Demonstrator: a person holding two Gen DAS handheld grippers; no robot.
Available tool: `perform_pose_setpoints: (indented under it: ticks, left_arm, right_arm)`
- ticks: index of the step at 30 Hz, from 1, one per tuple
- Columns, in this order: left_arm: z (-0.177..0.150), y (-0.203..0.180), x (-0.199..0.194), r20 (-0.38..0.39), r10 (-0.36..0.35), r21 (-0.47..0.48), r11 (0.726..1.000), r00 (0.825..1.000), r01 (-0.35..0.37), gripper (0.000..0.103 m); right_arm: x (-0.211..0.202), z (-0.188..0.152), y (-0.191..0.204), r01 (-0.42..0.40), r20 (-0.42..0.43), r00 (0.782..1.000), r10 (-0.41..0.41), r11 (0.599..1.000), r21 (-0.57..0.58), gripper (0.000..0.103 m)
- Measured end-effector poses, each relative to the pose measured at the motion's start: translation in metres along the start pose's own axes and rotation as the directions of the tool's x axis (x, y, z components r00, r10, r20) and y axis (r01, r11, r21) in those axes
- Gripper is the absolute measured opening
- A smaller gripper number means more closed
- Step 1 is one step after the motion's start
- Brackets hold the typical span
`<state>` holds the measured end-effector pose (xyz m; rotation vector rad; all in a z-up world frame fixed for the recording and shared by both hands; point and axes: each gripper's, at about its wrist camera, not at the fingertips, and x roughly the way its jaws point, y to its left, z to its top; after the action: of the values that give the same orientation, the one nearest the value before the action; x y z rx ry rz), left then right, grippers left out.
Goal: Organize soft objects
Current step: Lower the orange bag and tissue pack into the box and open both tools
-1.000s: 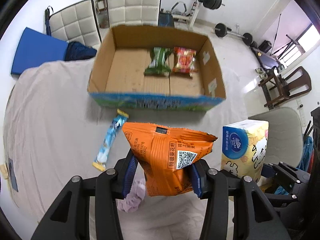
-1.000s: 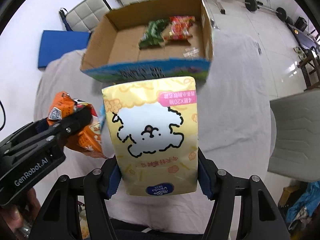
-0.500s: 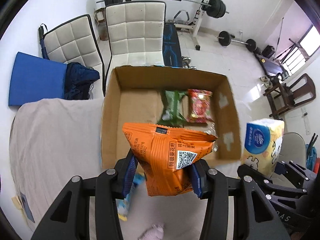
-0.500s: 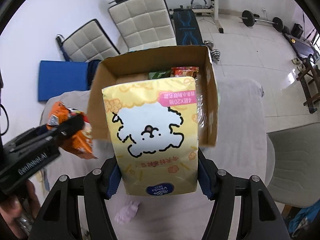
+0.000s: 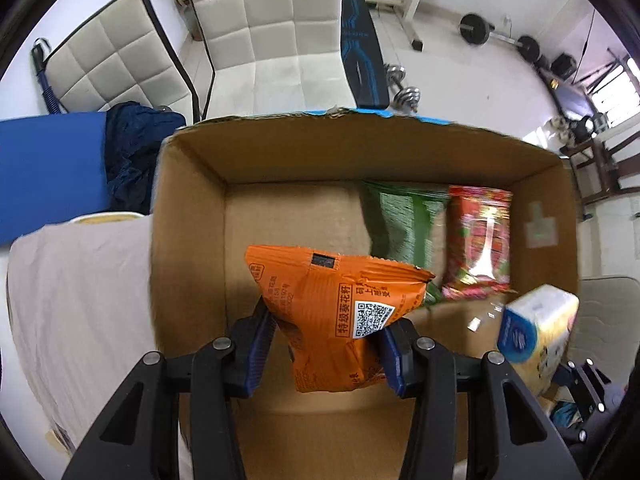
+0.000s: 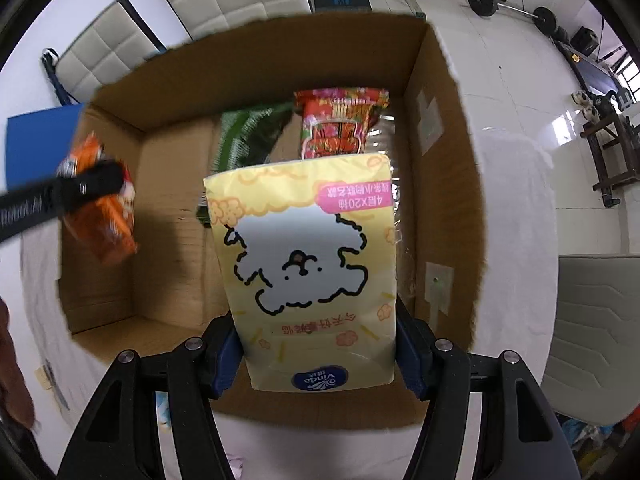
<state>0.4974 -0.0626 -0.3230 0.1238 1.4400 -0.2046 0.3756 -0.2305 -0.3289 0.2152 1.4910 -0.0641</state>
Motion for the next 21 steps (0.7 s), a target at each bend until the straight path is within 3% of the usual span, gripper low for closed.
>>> perform_pose_setpoints:
  ticks: [6,17,21]
  left_arm:
    - [0.022,0.002,0.034,-0.038,0.019,0.025,1.0,0.999,-0.018,0.044]
    - [0.035,0.005,0.053,-0.087,-0.008,-0.015,1.0,0.996,0.007,0.046]
    - [0.04,0.007,0.048,-0.085,-0.017,-0.035,0.999,0.996,0.015,0.057]
  right_arm:
    - [0.034,0.003,0.002,0.014,-0.05,0.999,-0.014,1.0,-0.004,0.067]
    - [0.07,0.014,0.001,-0.009,-0.15,0.989,0.008,1.0,-0.009,0.068]
    - [0.071,0.014,-0.003,-0.002,-0.149,0.989,0.003,1.0,0.003,0.071]
